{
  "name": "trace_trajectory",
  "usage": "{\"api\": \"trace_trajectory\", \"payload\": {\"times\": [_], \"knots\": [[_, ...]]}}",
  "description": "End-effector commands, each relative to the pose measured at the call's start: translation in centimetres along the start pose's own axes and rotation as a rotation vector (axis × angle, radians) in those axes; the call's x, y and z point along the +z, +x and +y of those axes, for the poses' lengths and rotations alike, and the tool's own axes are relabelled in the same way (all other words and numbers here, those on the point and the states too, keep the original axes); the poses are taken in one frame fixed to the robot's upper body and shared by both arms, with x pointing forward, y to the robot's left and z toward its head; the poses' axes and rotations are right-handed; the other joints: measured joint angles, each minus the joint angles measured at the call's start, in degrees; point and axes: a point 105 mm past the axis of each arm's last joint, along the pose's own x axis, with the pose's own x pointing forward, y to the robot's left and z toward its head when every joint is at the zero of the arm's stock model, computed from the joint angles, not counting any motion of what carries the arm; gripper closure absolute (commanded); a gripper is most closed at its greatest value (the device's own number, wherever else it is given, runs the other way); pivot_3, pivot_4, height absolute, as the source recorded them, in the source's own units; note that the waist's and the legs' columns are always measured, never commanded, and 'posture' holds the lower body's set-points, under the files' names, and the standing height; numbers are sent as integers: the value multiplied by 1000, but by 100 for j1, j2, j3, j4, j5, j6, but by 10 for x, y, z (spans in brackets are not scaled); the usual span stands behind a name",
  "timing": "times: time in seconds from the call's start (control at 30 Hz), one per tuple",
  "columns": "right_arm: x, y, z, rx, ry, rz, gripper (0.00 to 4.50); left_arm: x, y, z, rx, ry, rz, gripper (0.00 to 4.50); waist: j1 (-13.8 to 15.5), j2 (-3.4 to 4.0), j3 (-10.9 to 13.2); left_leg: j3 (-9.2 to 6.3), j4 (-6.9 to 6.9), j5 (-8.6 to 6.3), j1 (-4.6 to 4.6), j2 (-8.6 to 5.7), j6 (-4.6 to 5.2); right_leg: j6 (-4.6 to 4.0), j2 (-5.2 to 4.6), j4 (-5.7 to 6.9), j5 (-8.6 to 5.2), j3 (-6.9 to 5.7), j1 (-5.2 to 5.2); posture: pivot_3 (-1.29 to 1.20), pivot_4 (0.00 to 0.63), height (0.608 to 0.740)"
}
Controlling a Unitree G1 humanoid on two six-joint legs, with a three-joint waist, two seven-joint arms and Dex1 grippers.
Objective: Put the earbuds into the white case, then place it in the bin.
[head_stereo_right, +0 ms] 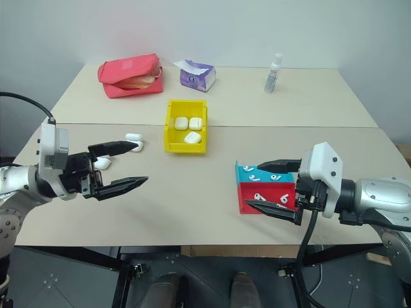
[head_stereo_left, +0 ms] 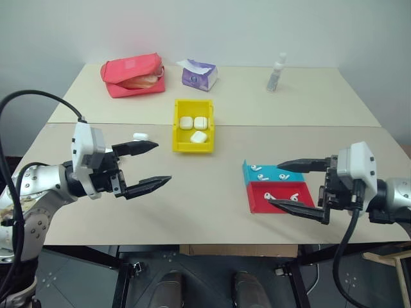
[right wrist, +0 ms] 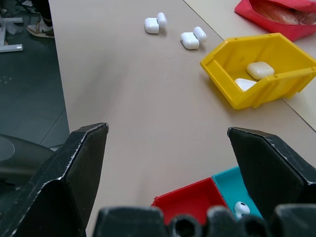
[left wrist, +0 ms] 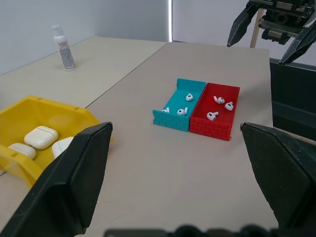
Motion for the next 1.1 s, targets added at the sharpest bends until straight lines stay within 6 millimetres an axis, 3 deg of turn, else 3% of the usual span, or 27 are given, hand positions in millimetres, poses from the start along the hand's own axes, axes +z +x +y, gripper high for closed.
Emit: {"api": "trace_trajectory", "payload": {"times": [0.03, 0.3, 0.43, 0.53, 0.8, 0.97, 1.1], "knots": [[10, -1, 3, 10, -50, -29, 30, 11, -3, -2, -10, 28, 4, 0, 0, 0, 0, 0, 0, 0, 0, 0, 0, 0, 0, 0, 0, 0, 0, 0, 150, 740], [9, 1, 0, -22, -38, -41, 30, 6, -16, -8, -8, 49, 102, 0, -2, 0, 0, 0, -1, 0, 1, 1, 0, 0, 0, -1, 0, 0, -1, 0, 150, 740], [7, 4, -4, -47, -35, -27, 30, 0, -16, 11, 240, 174, 176, 0, 1, 0, 0, 0, -2, 0, 0, 1, -1, -1, 0, 0, 0, -1, -1, 0, 150, 740], [5, 7, -8, -55, -52, -7, 30, 0, -18, 22, 343, 170, 226, 0, 13, -2, 1, -1, -1, 0, 2, 0, -1, -1, 0, 0, 0, -1, 2, 0, 150, 740], [9, 11, -3, -27, 1, -65, 30, -23, -48, 29, 454, -247, 707, 0, 11, -14, 6, -32, -3, 0, -2, 1, -1, 4, 0, 2, -1, 1, -6, 0, 150, 740], [6, 17, 0, -21, 20, -81, 30, -24, -52, 64, 649, -299, 806, 0, 26, -15, 5, -33, -4, 0, 8, -4, -1, 6, 0, 11, -3, 2, 1, 0, 150, 740], [6, 22, 1, -23, 20, -100, 30, -37, -54, 101, 833, -350, 887, 0, 29, -16, 5, -23, -3, 1, -2, -9, -3, 5, 0, 9, -2, 3, -8, 0, 150, 740]]}}
